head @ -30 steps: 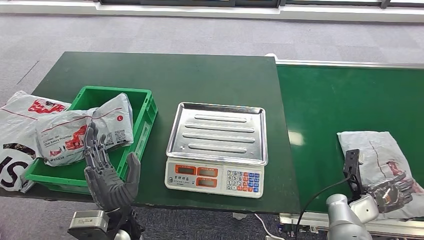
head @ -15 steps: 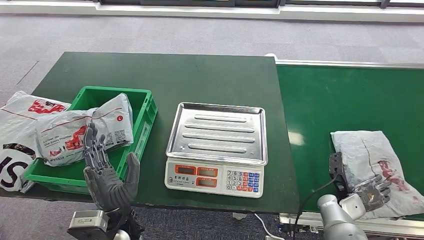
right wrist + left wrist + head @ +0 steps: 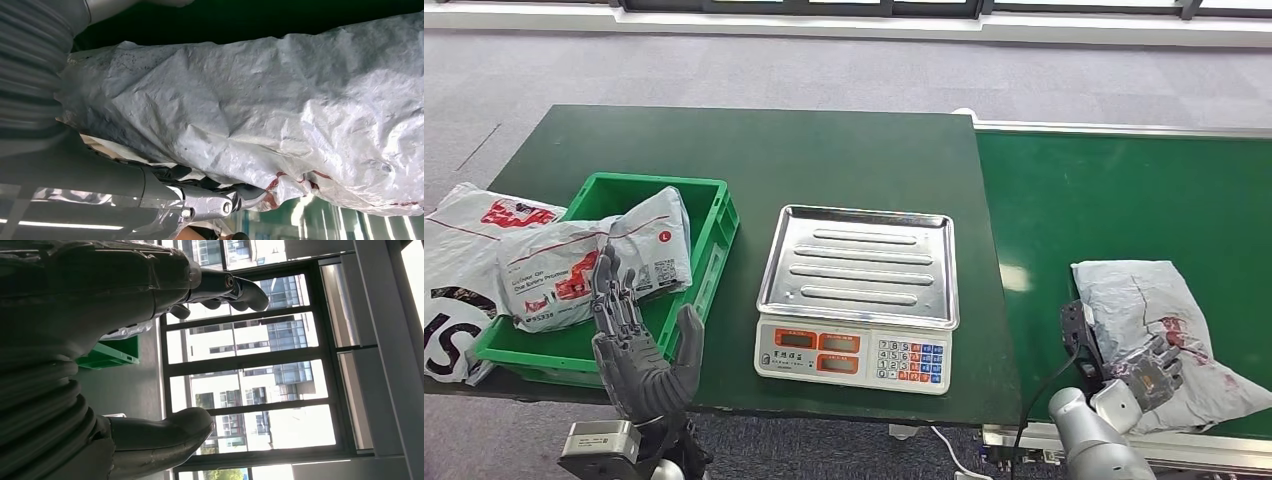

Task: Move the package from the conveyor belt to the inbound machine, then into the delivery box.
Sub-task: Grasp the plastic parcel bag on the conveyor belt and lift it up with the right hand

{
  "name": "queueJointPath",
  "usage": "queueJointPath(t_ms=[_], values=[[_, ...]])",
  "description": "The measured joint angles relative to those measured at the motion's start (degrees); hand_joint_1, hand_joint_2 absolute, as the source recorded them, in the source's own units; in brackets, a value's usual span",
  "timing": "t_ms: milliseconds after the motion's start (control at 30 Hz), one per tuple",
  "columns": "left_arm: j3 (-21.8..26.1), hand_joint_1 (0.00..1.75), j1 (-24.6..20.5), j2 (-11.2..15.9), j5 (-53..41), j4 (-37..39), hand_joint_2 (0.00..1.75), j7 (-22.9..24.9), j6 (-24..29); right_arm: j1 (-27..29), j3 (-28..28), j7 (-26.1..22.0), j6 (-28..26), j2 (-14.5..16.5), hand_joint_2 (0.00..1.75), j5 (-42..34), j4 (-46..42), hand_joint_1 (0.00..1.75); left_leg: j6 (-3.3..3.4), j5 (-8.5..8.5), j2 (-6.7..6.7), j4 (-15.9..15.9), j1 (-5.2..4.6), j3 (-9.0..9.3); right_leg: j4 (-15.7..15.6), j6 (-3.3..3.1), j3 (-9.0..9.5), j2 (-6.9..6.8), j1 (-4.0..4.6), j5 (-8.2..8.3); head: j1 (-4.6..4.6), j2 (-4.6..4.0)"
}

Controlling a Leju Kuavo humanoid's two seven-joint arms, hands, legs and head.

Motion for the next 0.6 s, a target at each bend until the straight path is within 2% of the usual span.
queueJointPath(t_ms=[33, 167, 600], values=[[0.0, 0.0, 0.0, 0.0, 0.0, 0.0, 1.75, 0.0, 0.0, 0.0, 0.1, 0.0, 0.2, 0.0, 1.75, 0.0, 0.0, 0.03, 0.01, 0.01, 0.0, 0.0, 0.0, 0.0, 0.0, 0.0, 0.01, 0.0, 0.0, 0.0, 0.0, 0.0], [0.0, 0.0, 0.0, 0.0, 0.0, 0.0, 1.75, 0.0, -0.1, -0.1, 0.9, -0.3, 2.5, 0.0, 1.75, 0.0, 0.2, 1.75, 0.03, 0.02, -0.01, 0.0, 0.0, 0.01, 0.0, 0.01, 0.06, 0.0, -0.01, 0.01, 0.0, -0.01], [0.2, 0.0, 0.0, 0.0, -0.2, 0.0, 1.75, 0.0, -0.9, 0.1, 2.0, -1.6, 1.9, 0.0, 1.75, -0.2, 0.4, 1.75, 0.11, 0.04, -0.02, 0.0, 0.0, -0.02, 0.0, 0.05, 0.0, -0.01, -0.05, 0.02, 0.0, 0.0]])
